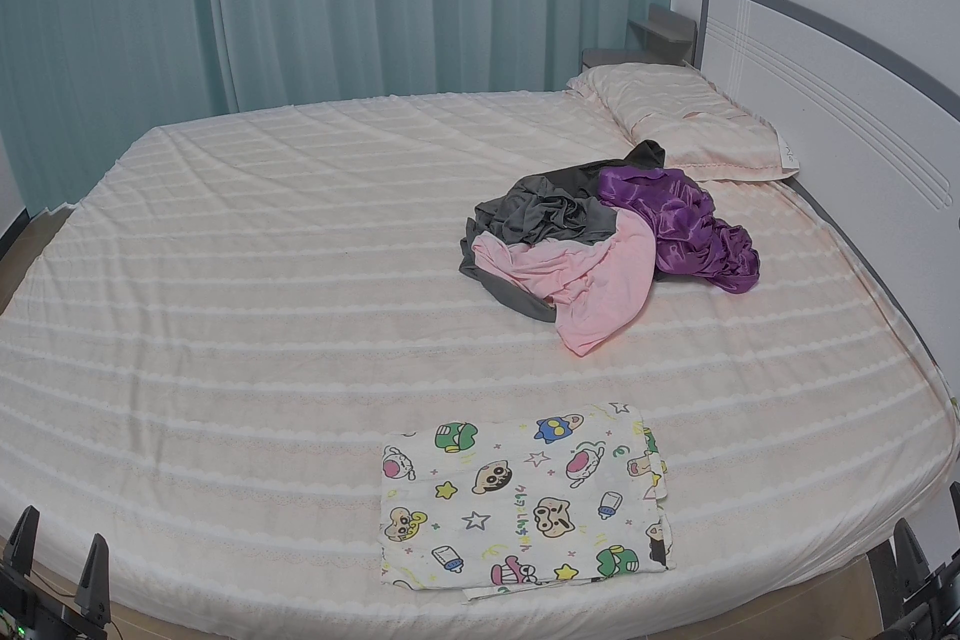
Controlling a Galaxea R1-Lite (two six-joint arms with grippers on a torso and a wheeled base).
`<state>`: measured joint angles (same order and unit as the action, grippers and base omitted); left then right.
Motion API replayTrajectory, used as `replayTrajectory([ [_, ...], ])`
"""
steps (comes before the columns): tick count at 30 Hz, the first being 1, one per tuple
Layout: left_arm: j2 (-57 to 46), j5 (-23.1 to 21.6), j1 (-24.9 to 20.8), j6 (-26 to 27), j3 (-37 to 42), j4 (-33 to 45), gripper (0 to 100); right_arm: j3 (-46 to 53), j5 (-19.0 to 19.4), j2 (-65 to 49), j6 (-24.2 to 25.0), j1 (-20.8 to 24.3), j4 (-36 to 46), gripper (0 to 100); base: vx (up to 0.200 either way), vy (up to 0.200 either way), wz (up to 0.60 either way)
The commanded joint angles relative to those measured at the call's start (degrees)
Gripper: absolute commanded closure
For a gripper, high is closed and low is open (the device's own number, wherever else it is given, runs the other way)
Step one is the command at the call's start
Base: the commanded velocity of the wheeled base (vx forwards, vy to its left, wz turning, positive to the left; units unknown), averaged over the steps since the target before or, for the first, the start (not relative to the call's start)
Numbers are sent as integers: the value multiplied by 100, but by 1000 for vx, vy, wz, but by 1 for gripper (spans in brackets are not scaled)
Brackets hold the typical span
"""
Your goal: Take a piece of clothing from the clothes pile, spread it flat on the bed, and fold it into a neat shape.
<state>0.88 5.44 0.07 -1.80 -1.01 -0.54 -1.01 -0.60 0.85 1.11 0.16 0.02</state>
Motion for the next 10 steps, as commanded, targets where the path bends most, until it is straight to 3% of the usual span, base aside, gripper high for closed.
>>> replayTrajectory([
  [1, -79, 1, 1, 5, 101, 1, 0, 101, 7, -85, 3, 2, -2, 0, 0, 0, 0],
  [10, -79, 1, 1, 5, 101, 1, 0, 101, 7, -85, 3, 19, 6, 0, 0, 0, 0],
])
